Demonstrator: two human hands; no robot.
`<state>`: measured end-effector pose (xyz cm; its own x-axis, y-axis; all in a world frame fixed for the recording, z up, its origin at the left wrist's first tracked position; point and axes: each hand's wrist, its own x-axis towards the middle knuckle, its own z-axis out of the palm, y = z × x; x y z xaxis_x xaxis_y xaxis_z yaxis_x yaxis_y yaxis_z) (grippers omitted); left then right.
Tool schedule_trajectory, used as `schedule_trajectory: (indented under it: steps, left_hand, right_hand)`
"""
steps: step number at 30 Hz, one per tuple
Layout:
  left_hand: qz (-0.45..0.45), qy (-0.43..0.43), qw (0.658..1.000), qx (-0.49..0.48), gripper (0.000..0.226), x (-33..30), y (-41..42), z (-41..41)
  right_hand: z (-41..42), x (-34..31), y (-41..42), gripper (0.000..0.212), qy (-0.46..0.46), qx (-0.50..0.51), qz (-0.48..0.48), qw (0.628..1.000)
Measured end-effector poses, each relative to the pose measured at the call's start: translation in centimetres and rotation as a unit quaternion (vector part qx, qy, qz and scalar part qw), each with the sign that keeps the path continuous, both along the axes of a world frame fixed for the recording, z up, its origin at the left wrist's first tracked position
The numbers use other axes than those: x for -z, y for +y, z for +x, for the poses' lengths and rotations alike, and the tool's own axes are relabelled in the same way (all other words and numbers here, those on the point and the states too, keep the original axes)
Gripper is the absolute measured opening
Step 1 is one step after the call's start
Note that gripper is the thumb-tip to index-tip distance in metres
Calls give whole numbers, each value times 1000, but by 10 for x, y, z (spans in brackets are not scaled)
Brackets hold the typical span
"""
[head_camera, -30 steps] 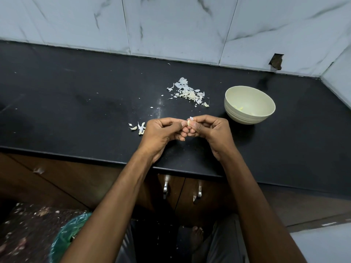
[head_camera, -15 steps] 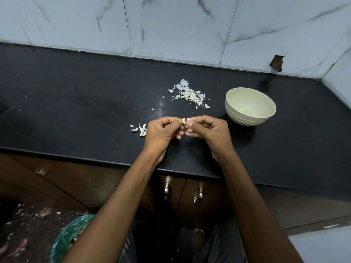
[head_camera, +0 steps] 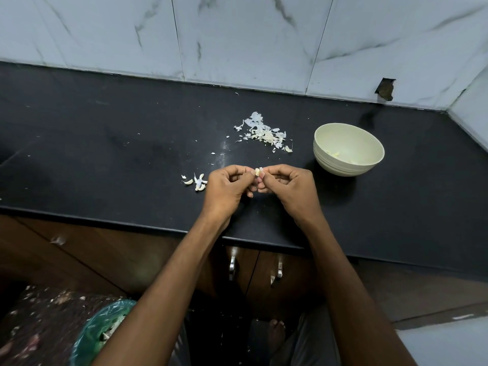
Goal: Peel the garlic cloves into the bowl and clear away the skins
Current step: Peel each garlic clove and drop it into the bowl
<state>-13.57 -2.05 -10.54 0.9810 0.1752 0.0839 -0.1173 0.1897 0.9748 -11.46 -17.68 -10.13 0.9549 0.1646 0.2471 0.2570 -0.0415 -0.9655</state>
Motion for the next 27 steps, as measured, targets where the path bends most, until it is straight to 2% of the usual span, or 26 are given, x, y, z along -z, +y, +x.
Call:
schedule_trajectory:
  steps: [7,11,16,20,27]
  left_hand:
    - [-39,16,999,27,9,0,1,1]
    - [-66,33,996,43,9,0,3,1]
    - [-55,28,997,49,14,1,4,2]
    - [-42,28,997,56,15,1,4,2]
    - [-54,39,996,54,11,-1,4,0]
  right_hand:
    - [0,-4,-2,10,69,-28,64,995]
    - [2,-5,-3,15,96,-41,82,991]
    - [1,-6,-4,16,95,-47,72,992]
    - [2,-5,-3,8,91,-34,62,993]
    - [1,-8,-3,8,118,-32,80,989]
